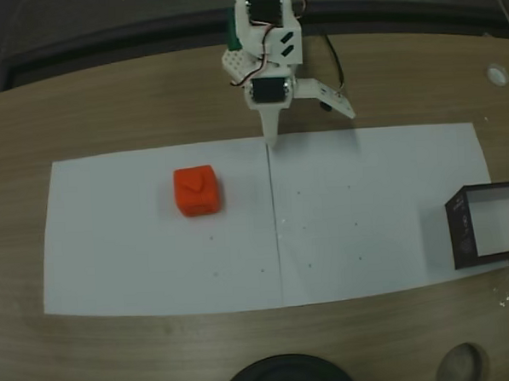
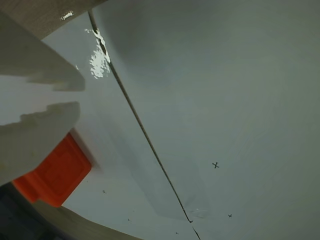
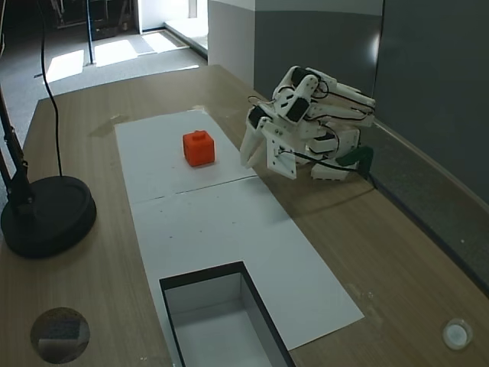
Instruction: Grab a orange square and put it in the box.
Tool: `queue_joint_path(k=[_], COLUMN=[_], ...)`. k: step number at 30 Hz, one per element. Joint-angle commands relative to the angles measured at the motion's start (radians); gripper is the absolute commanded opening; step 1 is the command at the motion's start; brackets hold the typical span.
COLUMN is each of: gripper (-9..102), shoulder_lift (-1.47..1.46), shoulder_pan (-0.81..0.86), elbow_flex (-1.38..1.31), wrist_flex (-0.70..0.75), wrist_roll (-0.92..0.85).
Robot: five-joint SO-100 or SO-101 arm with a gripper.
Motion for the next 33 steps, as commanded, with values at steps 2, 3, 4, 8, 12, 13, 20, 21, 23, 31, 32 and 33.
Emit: queue_joint_path(k=[2,3,4,8,12,13,20,21,23,31,32,33], gripper=[0,0,0,0,11,16,33,34,34,40,41,42], shoulder_lift=[0.020,0.020,0.021,0.021,0.021,0.021,0.008,0.006,0.005,-0.209,-0.267,-0.327], shoulder_pan=[-0.003,-0.003,-0.006,-0.029,-0.020,-0.008,0.137,0.155,0.181,0.250,0.268,0.287], elbow_flex=[-0.055,-0.055,-0.055,-0.046,-0.055,-0.057,-0.213,-0.252,-0.327,-0.514,-0.537,-0.560], wrist_flex=[0.012,0.012,0.011,-0.048,-0.117,-0.127,-0.195,-0.193,-0.179,-0.124,-0.124,-0.124], wrist_roll=[0.009,0.009,0.009,0.008,0.008,0.006,-0.012,-0.006,-0.008,-0.005,-0.005,-0.005])
